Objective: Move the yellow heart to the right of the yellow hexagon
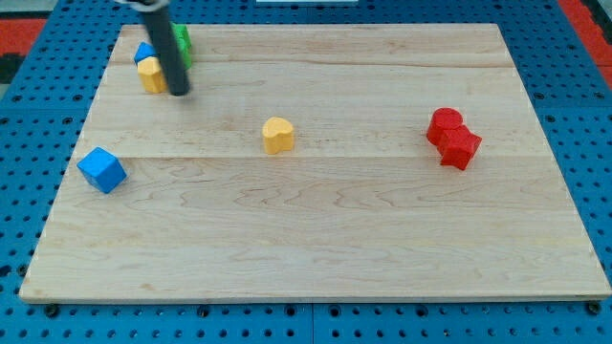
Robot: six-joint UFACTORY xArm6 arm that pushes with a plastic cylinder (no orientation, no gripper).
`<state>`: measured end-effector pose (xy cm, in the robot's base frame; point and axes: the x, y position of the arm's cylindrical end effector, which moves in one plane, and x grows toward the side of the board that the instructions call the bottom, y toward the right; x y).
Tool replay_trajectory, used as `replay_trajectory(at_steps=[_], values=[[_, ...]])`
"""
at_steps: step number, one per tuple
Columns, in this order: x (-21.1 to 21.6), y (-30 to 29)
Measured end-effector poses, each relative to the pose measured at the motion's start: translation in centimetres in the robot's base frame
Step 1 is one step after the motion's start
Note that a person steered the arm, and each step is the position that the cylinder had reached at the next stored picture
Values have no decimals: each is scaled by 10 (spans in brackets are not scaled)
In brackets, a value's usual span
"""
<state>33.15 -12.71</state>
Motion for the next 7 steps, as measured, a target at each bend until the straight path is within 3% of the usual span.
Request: replay_trajectory(at_steps=[1, 2, 3, 4, 5, 6, 7], values=[[20, 136], [115, 161], [95, 65], [16, 36], [-1, 17], [46, 32], [49, 106]])
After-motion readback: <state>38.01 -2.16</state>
